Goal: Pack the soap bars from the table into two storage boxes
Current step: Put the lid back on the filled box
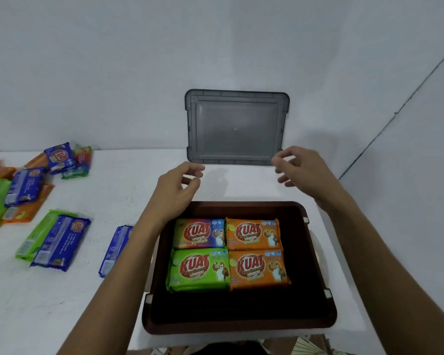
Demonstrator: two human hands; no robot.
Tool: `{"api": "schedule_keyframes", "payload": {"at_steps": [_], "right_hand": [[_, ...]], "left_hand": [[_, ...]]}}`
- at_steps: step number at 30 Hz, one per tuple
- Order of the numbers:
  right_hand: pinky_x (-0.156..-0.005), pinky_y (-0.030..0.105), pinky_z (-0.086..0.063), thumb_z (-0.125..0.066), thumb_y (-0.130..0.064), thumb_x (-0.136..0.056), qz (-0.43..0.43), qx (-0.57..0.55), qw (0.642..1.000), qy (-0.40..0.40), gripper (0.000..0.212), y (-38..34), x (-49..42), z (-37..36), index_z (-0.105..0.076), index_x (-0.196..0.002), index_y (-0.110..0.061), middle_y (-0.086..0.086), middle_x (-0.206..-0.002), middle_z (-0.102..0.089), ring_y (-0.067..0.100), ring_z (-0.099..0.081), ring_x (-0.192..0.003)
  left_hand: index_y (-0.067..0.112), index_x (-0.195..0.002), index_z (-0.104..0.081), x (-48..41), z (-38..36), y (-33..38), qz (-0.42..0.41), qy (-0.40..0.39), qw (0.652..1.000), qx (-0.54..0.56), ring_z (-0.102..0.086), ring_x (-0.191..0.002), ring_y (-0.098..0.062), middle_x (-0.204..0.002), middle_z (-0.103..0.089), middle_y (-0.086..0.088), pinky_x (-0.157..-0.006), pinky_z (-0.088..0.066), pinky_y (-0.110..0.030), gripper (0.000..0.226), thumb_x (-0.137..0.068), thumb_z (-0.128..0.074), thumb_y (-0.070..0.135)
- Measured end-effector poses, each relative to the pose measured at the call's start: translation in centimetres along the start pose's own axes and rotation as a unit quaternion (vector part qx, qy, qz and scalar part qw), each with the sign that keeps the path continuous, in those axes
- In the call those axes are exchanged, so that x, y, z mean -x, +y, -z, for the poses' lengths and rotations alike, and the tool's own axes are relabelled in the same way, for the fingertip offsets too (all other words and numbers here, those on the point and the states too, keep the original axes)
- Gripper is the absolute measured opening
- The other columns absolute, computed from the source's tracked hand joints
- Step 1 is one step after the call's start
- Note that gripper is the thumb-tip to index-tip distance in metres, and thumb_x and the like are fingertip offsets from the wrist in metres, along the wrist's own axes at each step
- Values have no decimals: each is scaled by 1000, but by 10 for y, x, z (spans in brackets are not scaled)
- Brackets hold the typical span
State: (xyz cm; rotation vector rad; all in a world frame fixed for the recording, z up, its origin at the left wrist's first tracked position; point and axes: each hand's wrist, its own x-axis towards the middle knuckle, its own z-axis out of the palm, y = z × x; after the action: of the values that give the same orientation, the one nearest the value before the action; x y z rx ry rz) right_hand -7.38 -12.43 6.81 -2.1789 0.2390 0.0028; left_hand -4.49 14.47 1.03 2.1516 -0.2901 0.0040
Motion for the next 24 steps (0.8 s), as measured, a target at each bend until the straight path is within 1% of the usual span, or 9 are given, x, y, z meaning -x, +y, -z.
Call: {"api": "schedule_keyframes", "payload": {"at_steps": [4,6,9,11,13,16,19,22,24], "right_hand": [[-69,33,-57,-59,-28,-94,-39,-70,997,15,29,12,-65,-5,-58,-116,-9,13,-93,-69,21,-67,-72],[-64,34,-55,-58,-28,-95,-64,-94,993,12,36,18,-93,-9,-52,-122,-5,15,-87,-66,22,-62,-65],[-57,32,-49,-51,-37,-98,-99,-124,987,1,52,24,-125,-12,-40,-129,3,20,-84,-60,26,-57,-62],[-62,33,-53,-43,-46,-100,-124,-146,981,-8,56,27,-141,-10,-34,-135,-4,24,-92,-64,29,-62,-66],[-67,36,-56,-37,-53,-99,-154,-164,974,-10,63,34,-155,-6,-29,-142,-8,25,-96,-66,30,-65,-69],[-73,39,-56,-31,-60,-97,-198,-176,964,-26,65,44,-167,-1,-29,-146,-17,23,-95,-67,33,-67,-76],[-69,38,-56,-32,-65,-95,-225,-211,950,-41,70,48,-169,1,-28,-148,-20,22,-96,-67,36,-67,-83],[-69,38,-56,-32,-67,-94,-229,-266,935,-42,73,55,-168,4,-36,-144,-15,24,-101,-67,37,-67,-86],[-76,41,-57,-32,-65,-95,-224,-296,928,-40,68,59,-162,10,-45,-136,-12,26,-107,-67,37,-67,-89]], "left_hand": [[19,-125,-55,-62,-6,-8,72,15,997,0,-65,-85,-11,-107,-66,-1,-68,-45,-20,31,-95,-53,26],[15,-133,-49,-90,-5,-11,132,14,990,42,-65,-84,-12,-103,-68,-5,-74,-49,-27,39,-96,-51,27],[13,-145,-34,-126,-4,-19,196,6,978,76,-64,-89,-21,-105,-67,-10,-81,-50,-35,51,-99,-45,33],[12,-147,-29,-144,-4,-23,231,-5,969,90,-63,-90,-23,-105,-65,-11,-78,-47,-35,54,-100,-41,37],[12,-142,-36,-157,-4,-21,260,-20,960,105,-62,-87,-21,-104,-65,-10,-77,-47,-34,51,-101,-37,42],[14,-120,-47,-168,-6,-13,322,-38,928,181,-61,-86,-21,-108,-66,-12,-75,-49,-33,48,-100,-29,53],[15,-119,-44,-173,-10,-7,363,-37,896,251,-62,-94,-25,-107,-67,-14,-73,-50,-34,58,-95,-25,64],[15,-121,-44,-172,-13,-8,356,-3,896,268,-63,-94,-25,-105,-67,-13,-79,-51,-36,65,-93,-20,69],[13,-120,-48,-167,-10,-11,342,24,898,277,-64,-93,-24,-100,-69,-12,-84,-53,-38,69,-93,-19,69]]}}
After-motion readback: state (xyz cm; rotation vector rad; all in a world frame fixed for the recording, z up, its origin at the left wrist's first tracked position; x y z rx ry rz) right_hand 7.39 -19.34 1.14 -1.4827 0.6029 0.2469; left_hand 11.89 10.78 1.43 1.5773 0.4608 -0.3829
